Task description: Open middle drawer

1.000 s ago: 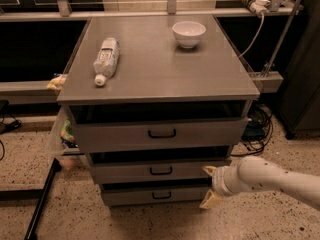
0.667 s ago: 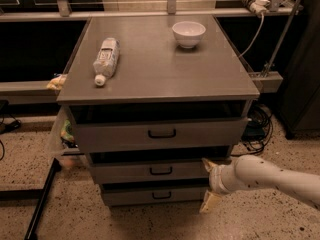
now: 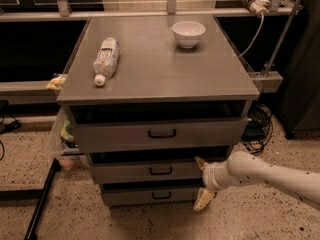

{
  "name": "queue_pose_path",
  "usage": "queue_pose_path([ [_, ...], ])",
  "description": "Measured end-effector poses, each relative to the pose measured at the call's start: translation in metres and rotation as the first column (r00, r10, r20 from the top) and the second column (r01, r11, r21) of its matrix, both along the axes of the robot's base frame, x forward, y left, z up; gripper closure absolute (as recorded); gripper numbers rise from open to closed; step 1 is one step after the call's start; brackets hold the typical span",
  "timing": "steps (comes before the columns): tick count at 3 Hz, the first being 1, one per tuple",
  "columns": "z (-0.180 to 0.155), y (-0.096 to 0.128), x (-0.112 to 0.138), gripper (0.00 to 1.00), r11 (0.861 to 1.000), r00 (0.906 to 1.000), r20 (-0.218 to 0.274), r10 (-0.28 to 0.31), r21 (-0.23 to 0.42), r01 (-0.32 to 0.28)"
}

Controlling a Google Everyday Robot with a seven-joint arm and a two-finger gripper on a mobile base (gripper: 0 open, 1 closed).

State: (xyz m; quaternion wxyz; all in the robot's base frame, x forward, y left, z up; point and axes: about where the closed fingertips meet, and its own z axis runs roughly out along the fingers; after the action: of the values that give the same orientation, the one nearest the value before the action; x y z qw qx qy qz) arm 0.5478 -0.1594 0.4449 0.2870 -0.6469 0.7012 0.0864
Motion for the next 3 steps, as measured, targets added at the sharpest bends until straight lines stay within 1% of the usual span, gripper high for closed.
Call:
queue_pose_path([
  [1, -0.007, 0.007, 0.011, 0.0, 1.0, 0.9997, 0.0, 0.024, 0.008, -0.024],
  [2, -0.014, 0.014, 0.04, 0.0, 0.999, 0.9986, 0.01, 0.052, 0.003, -0.052],
  [3, -0.016, 0.016, 0.039, 0.0, 0.998, 0.9985, -0.002, 0.055, -0.004, -0.055],
])
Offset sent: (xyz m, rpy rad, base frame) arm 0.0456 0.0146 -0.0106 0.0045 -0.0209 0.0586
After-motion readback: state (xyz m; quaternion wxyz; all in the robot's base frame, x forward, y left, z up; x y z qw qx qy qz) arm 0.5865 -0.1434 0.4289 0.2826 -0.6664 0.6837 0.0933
